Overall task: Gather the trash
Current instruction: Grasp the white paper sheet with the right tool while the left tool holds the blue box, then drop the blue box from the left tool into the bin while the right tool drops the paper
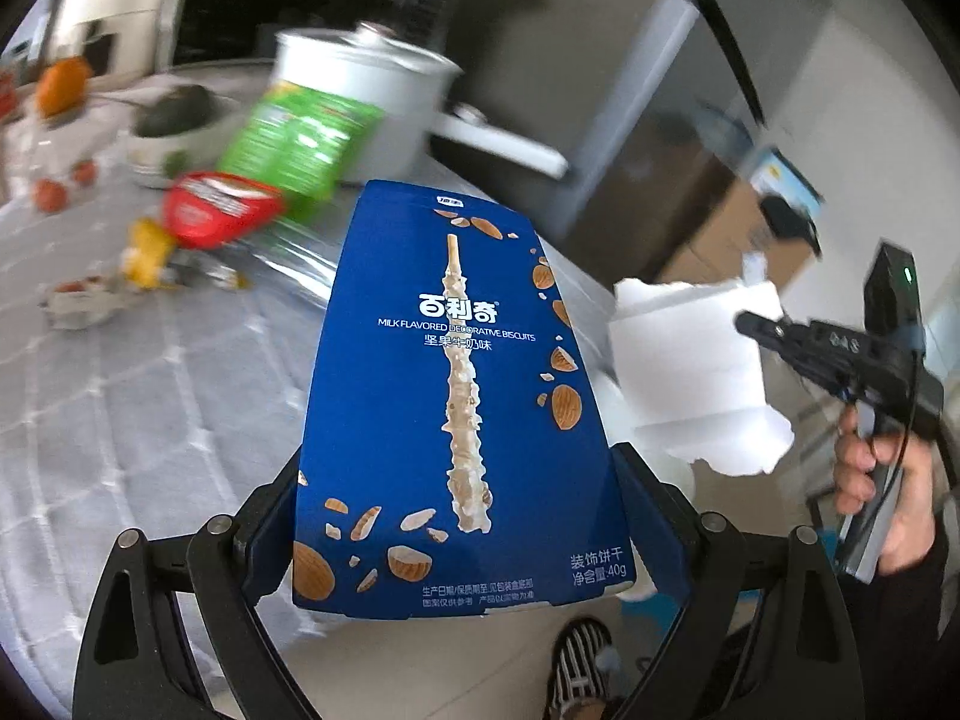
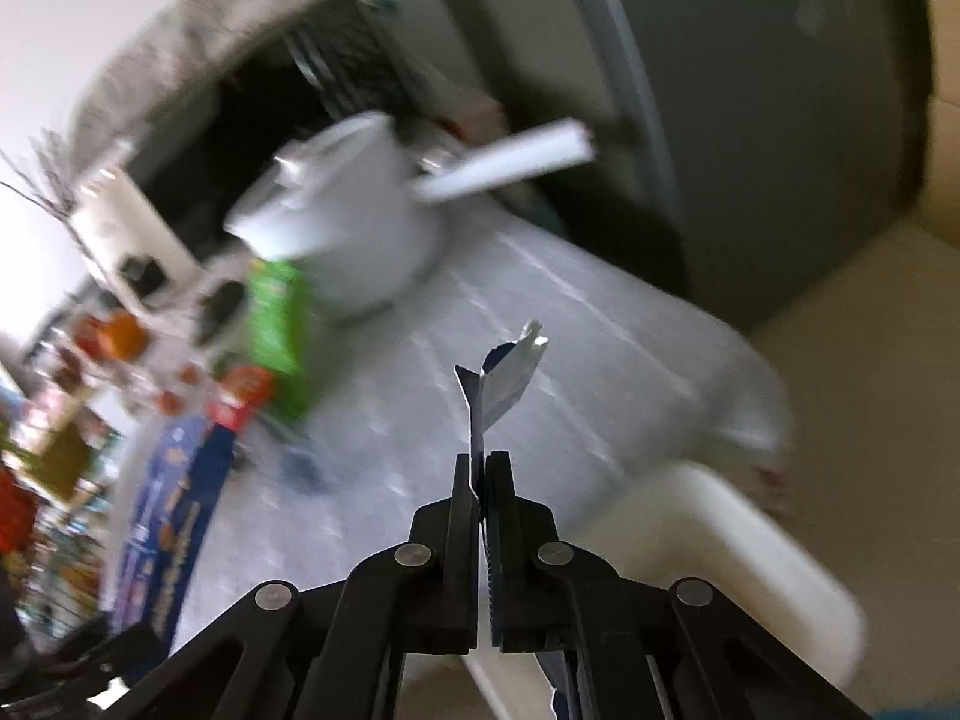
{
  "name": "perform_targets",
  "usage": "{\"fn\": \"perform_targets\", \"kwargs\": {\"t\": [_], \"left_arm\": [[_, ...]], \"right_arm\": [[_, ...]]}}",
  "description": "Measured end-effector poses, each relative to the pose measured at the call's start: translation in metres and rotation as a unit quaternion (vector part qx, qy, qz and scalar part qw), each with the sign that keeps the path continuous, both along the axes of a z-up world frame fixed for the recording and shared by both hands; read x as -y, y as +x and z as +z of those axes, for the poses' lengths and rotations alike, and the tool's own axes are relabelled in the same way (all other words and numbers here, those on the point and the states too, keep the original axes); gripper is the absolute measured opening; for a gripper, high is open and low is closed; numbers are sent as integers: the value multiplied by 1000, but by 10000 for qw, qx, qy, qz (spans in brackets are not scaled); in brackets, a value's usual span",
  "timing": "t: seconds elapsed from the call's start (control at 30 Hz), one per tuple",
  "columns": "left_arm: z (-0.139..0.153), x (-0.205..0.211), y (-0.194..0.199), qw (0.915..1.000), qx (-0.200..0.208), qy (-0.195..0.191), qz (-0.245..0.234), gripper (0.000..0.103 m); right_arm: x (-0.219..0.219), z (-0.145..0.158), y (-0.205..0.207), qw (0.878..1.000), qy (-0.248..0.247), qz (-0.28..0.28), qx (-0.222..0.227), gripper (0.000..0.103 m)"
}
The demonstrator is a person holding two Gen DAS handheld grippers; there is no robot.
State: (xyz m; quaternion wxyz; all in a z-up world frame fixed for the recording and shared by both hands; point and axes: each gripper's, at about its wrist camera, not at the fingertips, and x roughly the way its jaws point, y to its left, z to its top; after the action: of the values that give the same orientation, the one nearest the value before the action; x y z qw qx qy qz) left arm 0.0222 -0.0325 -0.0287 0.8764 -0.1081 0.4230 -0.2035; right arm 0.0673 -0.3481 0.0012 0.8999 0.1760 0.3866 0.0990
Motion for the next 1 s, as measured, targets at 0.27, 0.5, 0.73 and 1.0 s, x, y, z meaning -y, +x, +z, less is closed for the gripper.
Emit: {"fn": "perform_targets", "kwargs": {"t": [0.27, 0.5, 0.73, 1.0], "left_arm": [[-25, 89, -2, 9905, -500, 359, -1233, 94], [-48, 150, 7, 9746, -1145, 662, -1808, 95], [-74, 185, 22, 9599, -1752, 970, -1961, 95], [-90, 208, 40, 9525, -1850, 1293, -2045, 96]], "right_arm": [[43, -28, -8, 9963, -21, -412, -751, 1], [73, -55, -6, 9877, 80, -679, -1404, 2], [84, -70, -7, 9806, -47, -784, -1798, 2], [102, -74, -11, 9753, 134, -1027, -1952, 17]]}}
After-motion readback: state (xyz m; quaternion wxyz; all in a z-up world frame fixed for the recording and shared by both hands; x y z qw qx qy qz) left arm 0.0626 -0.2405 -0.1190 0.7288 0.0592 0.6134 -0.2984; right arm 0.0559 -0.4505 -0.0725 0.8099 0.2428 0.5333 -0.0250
